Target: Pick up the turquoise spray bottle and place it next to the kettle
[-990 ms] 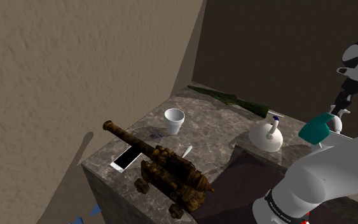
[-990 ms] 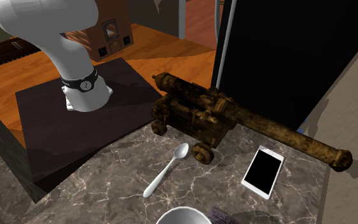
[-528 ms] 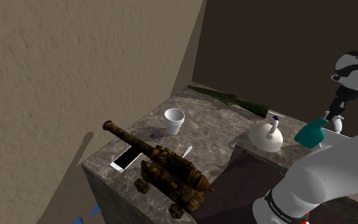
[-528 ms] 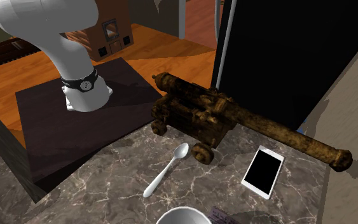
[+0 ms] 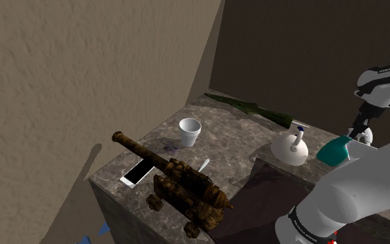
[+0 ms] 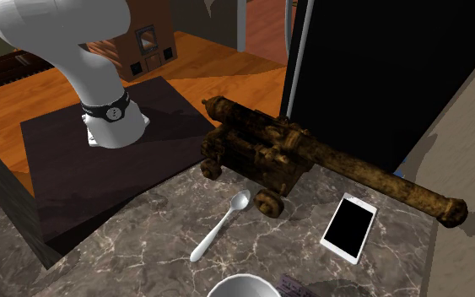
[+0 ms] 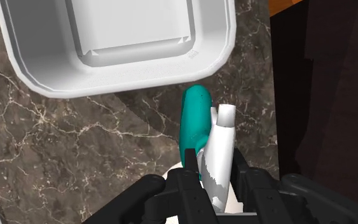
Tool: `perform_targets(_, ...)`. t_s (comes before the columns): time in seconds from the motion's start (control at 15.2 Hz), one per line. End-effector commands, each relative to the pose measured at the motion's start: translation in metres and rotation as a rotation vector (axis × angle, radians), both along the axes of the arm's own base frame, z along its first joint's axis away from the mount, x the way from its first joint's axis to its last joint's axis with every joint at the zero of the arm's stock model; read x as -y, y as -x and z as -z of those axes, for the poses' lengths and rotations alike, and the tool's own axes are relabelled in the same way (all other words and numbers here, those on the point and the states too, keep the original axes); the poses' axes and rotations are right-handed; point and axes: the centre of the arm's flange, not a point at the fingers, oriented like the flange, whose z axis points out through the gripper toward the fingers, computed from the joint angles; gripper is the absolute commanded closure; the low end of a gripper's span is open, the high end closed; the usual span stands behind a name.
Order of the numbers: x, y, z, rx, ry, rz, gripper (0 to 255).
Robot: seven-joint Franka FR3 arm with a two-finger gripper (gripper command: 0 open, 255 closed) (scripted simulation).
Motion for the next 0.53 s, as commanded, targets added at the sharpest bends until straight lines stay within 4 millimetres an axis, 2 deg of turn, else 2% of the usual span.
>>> perform_targets(0.0,0.0,0.0,0.011,0.0,0.001,0.0,255)
perform_targets(0.33,0.0,0.0,0.036,0.0,0.001,0.0,255)
perform_targets(0.46,0.0,0.0,0.036,0.0,0.001,0.0,255)
